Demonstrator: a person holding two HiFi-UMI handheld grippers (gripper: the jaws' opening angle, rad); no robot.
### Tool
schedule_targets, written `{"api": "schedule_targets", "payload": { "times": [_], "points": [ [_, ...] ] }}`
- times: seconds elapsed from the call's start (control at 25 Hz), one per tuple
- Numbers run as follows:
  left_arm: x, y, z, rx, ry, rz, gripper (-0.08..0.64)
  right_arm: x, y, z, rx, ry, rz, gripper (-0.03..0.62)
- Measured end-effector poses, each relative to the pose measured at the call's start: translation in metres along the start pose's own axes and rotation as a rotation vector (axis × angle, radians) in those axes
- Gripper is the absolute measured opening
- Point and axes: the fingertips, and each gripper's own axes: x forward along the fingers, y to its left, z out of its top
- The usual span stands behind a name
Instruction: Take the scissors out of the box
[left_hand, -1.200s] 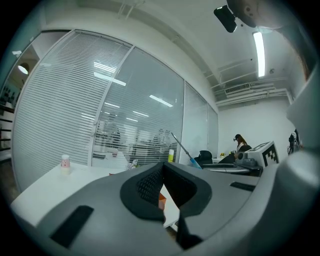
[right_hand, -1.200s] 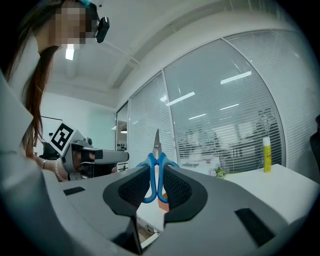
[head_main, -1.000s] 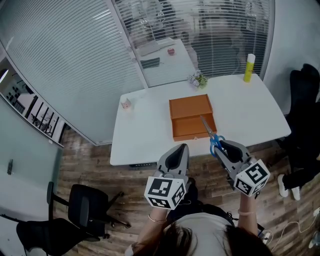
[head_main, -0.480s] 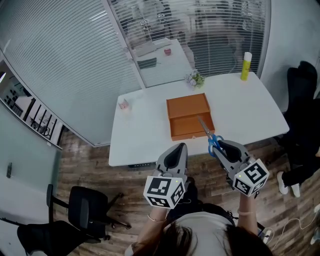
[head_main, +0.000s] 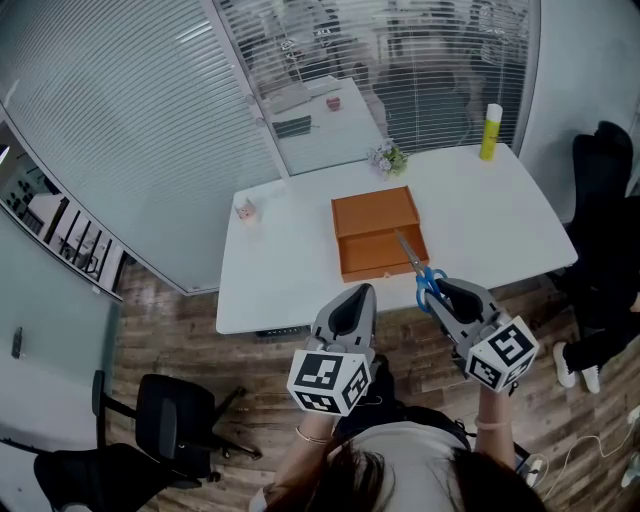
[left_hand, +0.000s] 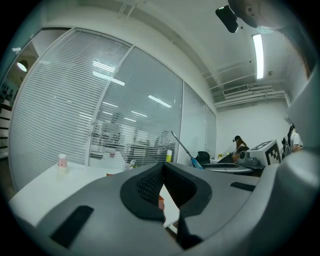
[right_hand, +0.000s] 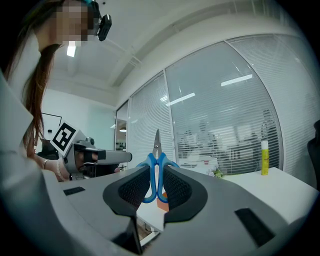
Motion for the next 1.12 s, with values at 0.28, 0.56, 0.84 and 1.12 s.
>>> {"api": "schedule_targets", "payload": {
  "times": [0.28, 0.56, 0.84, 1.12],
  "points": [
    [0.002, -0.001, 0.001, 0.000, 0.000, -0.007, 0.017, 0.000, 0.000, -0.001, -0.006, 0.008, 0.000, 0.110],
    [0.004, -0.001, 0.001, 0.005, 0.003, -0.013, 0.017, 0.002, -0.002, 0.000, -0.006, 0.003, 0.001, 0.110],
    [0.008, -0.002, 0.001, 0.004, 0.004, -0.025, 0.017, 0.004, -0.003, -0.001, -0.008, 0.006, 0.002, 0.110],
    [0.013, -0.005, -0.004, 0.005, 0.013, -0.035, 0.017, 0.004, -0.006, -0.007, -0.008, 0.017, 0.001, 0.110]
  ]
}}
